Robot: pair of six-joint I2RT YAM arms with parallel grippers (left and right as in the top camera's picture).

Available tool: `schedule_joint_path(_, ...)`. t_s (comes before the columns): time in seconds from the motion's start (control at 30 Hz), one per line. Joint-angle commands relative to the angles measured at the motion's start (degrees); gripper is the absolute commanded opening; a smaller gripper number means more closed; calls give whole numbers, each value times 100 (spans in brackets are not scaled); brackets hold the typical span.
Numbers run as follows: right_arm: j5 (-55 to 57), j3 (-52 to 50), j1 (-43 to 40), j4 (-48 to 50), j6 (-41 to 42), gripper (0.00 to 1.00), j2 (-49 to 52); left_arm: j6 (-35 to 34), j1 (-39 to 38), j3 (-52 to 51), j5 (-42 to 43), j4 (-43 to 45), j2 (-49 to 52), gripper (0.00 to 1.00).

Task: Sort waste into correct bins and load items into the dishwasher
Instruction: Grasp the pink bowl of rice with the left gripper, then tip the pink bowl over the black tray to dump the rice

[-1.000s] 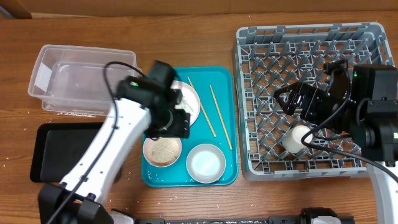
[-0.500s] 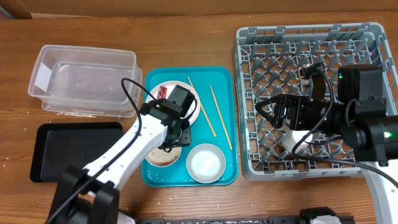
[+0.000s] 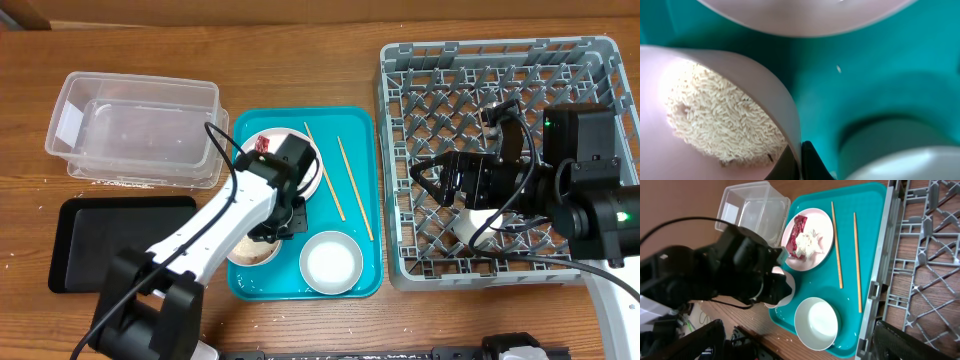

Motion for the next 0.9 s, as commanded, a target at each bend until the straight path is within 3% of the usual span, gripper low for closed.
schedule_joint_path(0.0, -96, 107, 31, 22, -63, 96, -26, 776, 461, 575, 590, -380, -472, 4)
schedule_joint_path(0.13, -96, 107, 31, 22, -63, 96, -26, 1696, 1681, 699, 1755, -704, -756, 4)
schedule_joint_path(0.2, -96, 107, 31, 22, -63, 96, -26, 2240, 2557, 695, 2492, -861, -772, 4)
schedule_joint_path(0.23, -96, 107, 31, 22, -63, 96, -26, 2883, 3379, 660, 3296, -979, -756, 4)
schedule_joint_path(0.4, -96, 107, 31, 20, -63, 96, -26, 4216, 5331, 396, 5101, -1106, -662, 4)
schedule_joint_path(0.5, -96, 107, 31, 20, -63, 96, -26, 5029, 6048, 343, 6083, -1506, -442, 4)
schedule_joint_path(0.63, -98, 107, 31, 17, -59, 96, -26, 6618, 6850, 343, 7062, -2752, 28, 4)
schedule_joint_path(0.77, -96, 107, 31, -9, -61, 96, -26, 7499, 7208, 343, 7086, -3456, 463, 4)
schedule_joint_path(0.87, -98, 107, 31, -33, -57, 96, -26, 7622, 7407, 284, 7108, -3565, 876, 4)
